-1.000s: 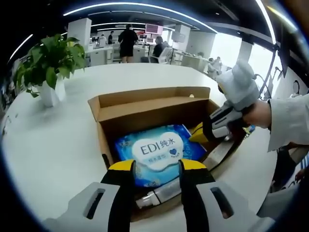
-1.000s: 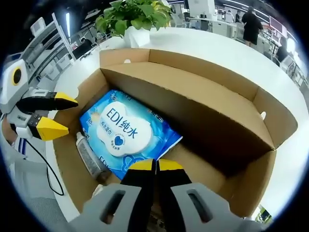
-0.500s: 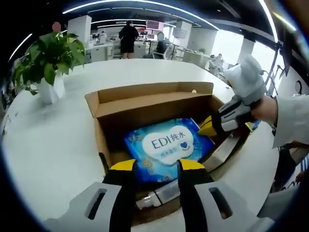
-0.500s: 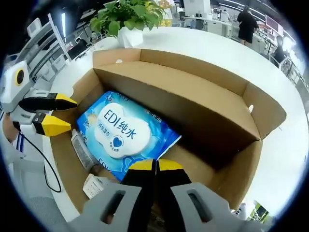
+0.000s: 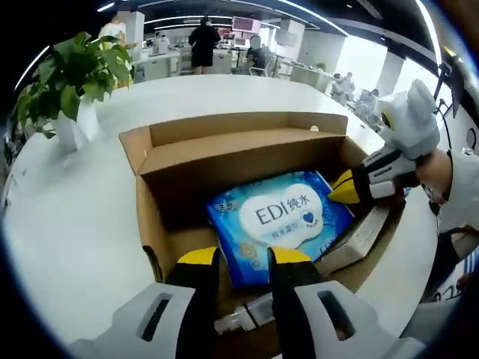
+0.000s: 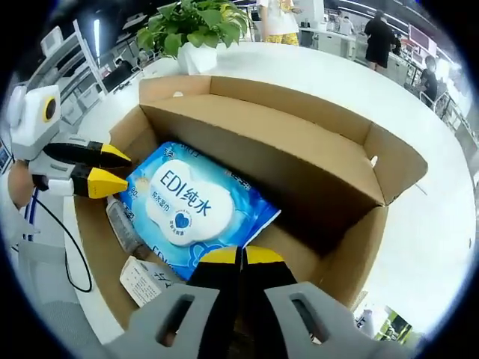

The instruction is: Operate the shoe box by opening the lid, removing the specified soft item, and placing it in the target area until the item is outside and the box remains undamaged.

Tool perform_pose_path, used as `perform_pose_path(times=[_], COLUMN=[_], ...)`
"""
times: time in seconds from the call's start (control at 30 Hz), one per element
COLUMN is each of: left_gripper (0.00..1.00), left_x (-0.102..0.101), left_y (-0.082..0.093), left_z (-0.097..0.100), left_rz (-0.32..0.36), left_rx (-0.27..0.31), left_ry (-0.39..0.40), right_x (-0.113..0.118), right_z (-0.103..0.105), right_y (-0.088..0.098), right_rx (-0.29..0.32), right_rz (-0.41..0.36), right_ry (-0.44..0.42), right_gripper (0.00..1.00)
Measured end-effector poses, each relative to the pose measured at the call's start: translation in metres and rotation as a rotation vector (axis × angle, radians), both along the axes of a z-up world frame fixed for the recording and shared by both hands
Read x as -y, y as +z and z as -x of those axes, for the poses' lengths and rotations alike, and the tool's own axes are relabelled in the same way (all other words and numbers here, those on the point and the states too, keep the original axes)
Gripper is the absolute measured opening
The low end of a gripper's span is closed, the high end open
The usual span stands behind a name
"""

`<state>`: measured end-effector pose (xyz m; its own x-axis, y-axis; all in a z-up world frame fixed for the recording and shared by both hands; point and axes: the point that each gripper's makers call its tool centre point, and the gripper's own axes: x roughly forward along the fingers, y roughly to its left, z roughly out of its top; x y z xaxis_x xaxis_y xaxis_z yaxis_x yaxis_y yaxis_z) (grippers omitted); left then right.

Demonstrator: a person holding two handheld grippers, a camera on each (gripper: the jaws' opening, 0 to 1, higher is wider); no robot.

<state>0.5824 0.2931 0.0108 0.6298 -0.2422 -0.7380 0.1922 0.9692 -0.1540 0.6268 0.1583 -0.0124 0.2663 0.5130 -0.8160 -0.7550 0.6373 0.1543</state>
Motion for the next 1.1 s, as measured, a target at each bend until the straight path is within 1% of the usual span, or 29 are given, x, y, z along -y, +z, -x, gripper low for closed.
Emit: perform_pose_path(times=[0.03,0.07,0.23,0.33,0.4,0.53,0.6,0.63,0.7,0.8,0.93,1.0,1.1], left_gripper=[0.24,0.23,0.21,0.18,0.18,0.14,0.12,0.11,0.08,0.06,0.02,0.00,0.00], left_x=[0.001,0.001,0.003,0.003,0.003,0.001,-0.002,-0.001,-0.003,-0.003,-0.003,-0.003,-0.002], left_y=[-0.001,-0.006,-0.012,-0.018,-0.019,-0.023,-0.024,-0.024,-0.024,-0.024,-0.023,-0.023,-0.021], left_z=[0.000,0.002,0.000,0.000,-0.003,-0.003,-0.003,-0.003,-0.003,-0.002,-0.001,0.000,0.001], left_rz=[-0.006,-0.019,-0.016,-0.024,-0.025,-0.048,-0.076,-0.068,-0.085,-0.090,-0.075,-0.075,-0.080], left_rx=[-0.006,-0.033,-0.058,-0.090,-0.105,-0.140,-0.142,-0.143,-0.135,-0.131,-0.136,-0.133,-0.113], left_ry=[-0.005,-0.010,0.002,0.005,0.015,0.014,0.007,0.008,-0.004,-0.007,0.013,0.010,0.001], right_x=[0.000,0.000,0.000,0.000,0.000,0.000,0.000,-0.001,-0.001,-0.001,-0.002,-0.002,-0.003], right_z=[0.000,0.000,0.001,0.001,0.001,0.002,0.002,0.002,0.002,0.002,0.001,0.001,0.000], right_y=[0.000,0.000,0.000,0.000,0.001,0.001,0.001,0.001,0.001,0.001,0.001,0.001,0.002], right_rx=[0.000,0.002,0.002,0.002,0.003,0.005,0.005,0.006,0.006,0.006,0.008,0.009,0.015], right_rz=[0.000,0.001,0.001,0.001,0.001,0.002,0.001,0.001,0.000,-0.003,-0.003,-0.003,-0.005], right_ry=[0.000,0.001,0.001,0.001,0.002,0.002,0.000,0.000,0.000,-0.002,-0.001,-0.002,0.000], right_gripper=[0.00,0.00,0.00,0.00,0.00,0.00,0.00,0.00,0.00,0.00,0.00,0.00,0.00])
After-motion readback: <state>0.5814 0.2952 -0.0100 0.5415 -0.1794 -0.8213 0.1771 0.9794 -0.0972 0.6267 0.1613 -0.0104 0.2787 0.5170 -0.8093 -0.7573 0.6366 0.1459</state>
